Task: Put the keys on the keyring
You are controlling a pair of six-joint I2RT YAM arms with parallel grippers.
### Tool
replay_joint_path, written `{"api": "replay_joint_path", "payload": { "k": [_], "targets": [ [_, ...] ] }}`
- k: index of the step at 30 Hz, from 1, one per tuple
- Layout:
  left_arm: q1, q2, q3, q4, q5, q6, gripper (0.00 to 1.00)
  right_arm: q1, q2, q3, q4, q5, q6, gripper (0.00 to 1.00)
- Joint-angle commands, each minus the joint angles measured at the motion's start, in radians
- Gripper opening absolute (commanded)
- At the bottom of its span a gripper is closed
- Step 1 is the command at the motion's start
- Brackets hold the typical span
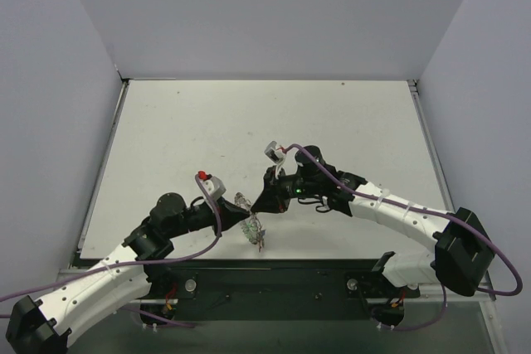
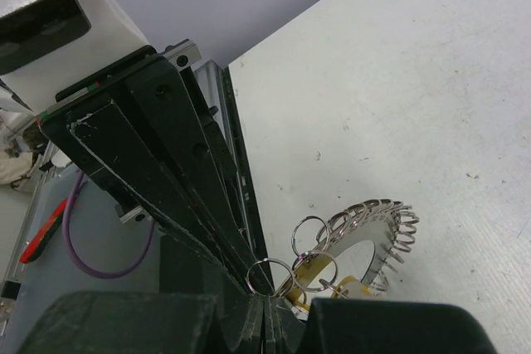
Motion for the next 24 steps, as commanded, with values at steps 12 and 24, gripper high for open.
{"api": "replay_joint_path", "payload": {
  "k": [12, 24],
  "targets": [
    [-0.012, -0.097, 0.008, 0.166, 0.035, -0.032, 0.00, -0.031, 0.004, -0.041, 0.071, 0.036, -0.008, 0.00],
    [-0.012, -0.081, 0.008, 0.143, 0.011, -0.026, 0.00, -0.033, -0.048, -0.030, 0.054, 0.045, -0.003, 0.00]
  ]
}}
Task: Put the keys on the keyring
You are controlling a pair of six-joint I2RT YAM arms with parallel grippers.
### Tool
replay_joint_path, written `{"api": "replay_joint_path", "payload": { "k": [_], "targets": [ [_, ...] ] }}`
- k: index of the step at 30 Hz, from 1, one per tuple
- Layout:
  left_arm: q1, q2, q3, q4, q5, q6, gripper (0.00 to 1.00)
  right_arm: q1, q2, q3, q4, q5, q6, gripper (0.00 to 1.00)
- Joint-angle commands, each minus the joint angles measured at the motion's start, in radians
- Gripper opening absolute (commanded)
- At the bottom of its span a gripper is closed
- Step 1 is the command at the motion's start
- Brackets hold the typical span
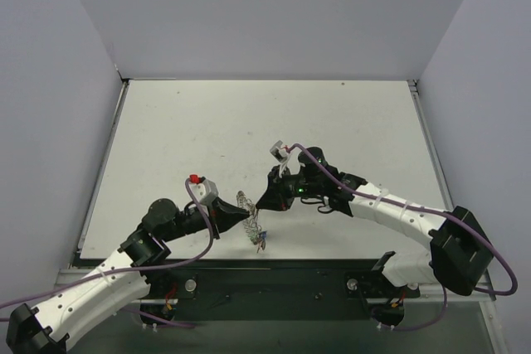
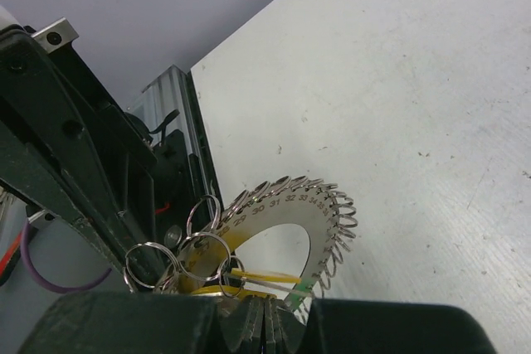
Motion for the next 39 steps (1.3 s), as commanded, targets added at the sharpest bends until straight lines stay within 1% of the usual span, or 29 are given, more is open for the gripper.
{"api": "replay_joint_path", "payload": {
  "k": [1, 5, 10, 18, 26, 39],
  "targets": [
    [-0.005, 0.014, 0.038, 0.077, -0.005, -0.002, 0.00, 0.000, -0.070, 0.028, -0.006, 0.006, -0.025, 0.00],
    [-0.005, 0.040, 0.043, 0.056, -0.020, -0.002, 0.00, 0.002, -0.132, 0.063, -0.063, 0.023, -0.050, 0.00],
    [-0.003, 0.057, 0.054, 0.042, -0.045, -0.001, 0.00, 0.022, -0.158, 0.092, -0.086, 0.016, -0.054, 0.00],
    [-0.003, 0.072, 0.065, 0.028, -0.049, -0.004, 0.00, 0.054, -0.106, 0.098, -0.077, 0.023, -0.064, 0.00],
    [-0.003, 0.080, 0.069, 0.028, -0.054, -0.014, 0.00, 0.075, -0.083, 0.113, -0.112, 0.055, -0.097, 0.00],
    [-0.002, 0.086, 0.068, 0.037, -0.046, -0.022, 0.00, 0.104, -0.057, 0.132, -0.112, 0.075, -0.113, 0.00]
  ]
}}
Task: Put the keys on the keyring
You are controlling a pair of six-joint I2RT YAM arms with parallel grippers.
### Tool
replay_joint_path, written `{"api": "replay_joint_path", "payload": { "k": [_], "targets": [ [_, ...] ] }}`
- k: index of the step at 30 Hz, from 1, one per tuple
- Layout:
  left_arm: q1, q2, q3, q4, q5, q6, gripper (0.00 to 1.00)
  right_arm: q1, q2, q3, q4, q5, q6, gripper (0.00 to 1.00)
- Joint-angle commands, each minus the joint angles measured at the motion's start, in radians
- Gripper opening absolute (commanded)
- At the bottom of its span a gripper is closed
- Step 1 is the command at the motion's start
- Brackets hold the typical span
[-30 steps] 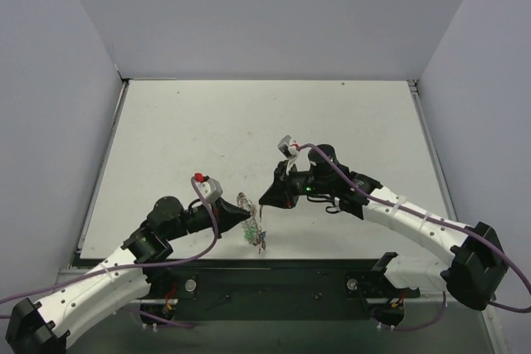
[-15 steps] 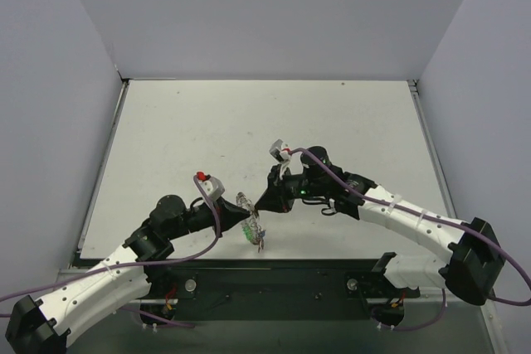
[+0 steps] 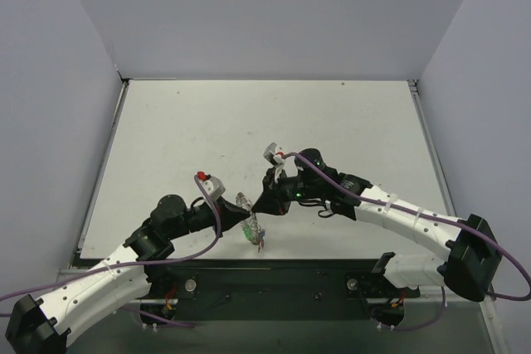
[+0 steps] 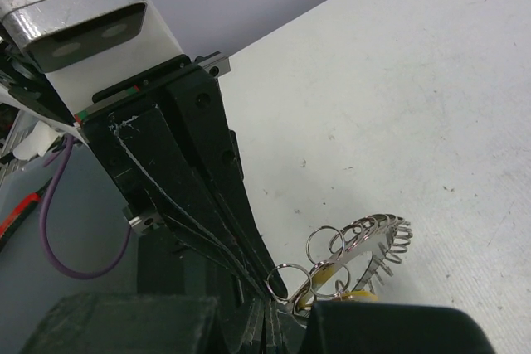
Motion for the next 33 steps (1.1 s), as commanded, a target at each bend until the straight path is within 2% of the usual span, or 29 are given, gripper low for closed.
{"api": "replay_joint_path", "payload": {
  "k": [1, 33],
  "targets": [
    [-0.003, -0.001, 0.061, 0.071, 0.002, -0.014, 0.00, 0.013, 0.014, 0.047, 0.023, 0.009, -0.029, 0.00],
    [-0.002, -0.027, 0.054, 0.130, 0.080, -0.067, 0.00, 0.036, 0.001, -0.008, 0.050, 0.210, -0.050, 0.00]
  ]
}}
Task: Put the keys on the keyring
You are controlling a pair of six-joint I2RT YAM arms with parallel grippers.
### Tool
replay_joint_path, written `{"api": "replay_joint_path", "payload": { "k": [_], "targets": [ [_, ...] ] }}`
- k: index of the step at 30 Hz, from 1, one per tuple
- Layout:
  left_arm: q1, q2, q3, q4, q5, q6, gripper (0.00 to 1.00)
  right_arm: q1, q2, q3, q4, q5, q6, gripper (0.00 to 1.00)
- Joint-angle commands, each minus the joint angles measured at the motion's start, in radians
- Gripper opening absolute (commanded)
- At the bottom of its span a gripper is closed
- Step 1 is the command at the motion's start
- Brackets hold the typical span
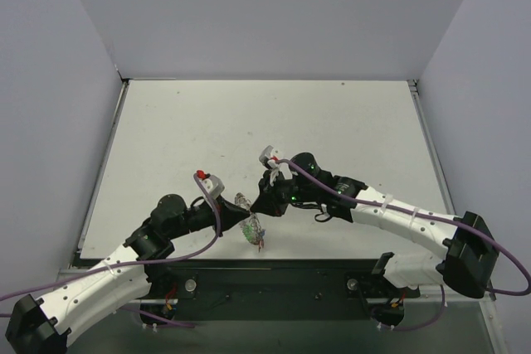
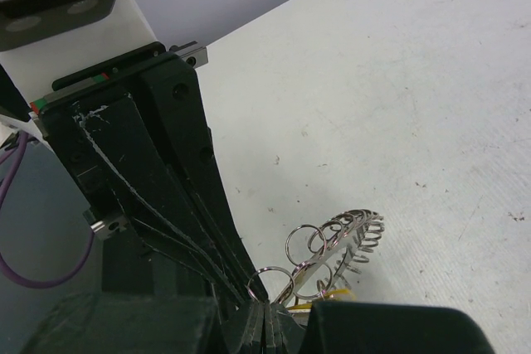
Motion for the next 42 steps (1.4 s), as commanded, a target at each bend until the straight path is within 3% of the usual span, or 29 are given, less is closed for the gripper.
{"api": "replay_joint_path", "payload": {
  "k": [1, 28, 42],
  "targets": [
    [-0.005, -0.035, 0.049, 0.140, 0.087, -0.038, 0.00, -0.004, -0.021, -0.015, 0.057, 0.088, -0.016, 0.00],
    [0.020, -0.116, 0.009, 0.275, 0.156, -0.122, 0.00, -0.007, -0.026, -0.060, 0.094, 0.122, 0.012, 0.00],
    [0.021, -0.121, 0.015, 0.291, 0.074, -0.204, 0.00, -0.003, -0.051, -0.089, 0.100, 0.179, 0.018, 0.00]
  ]
}}
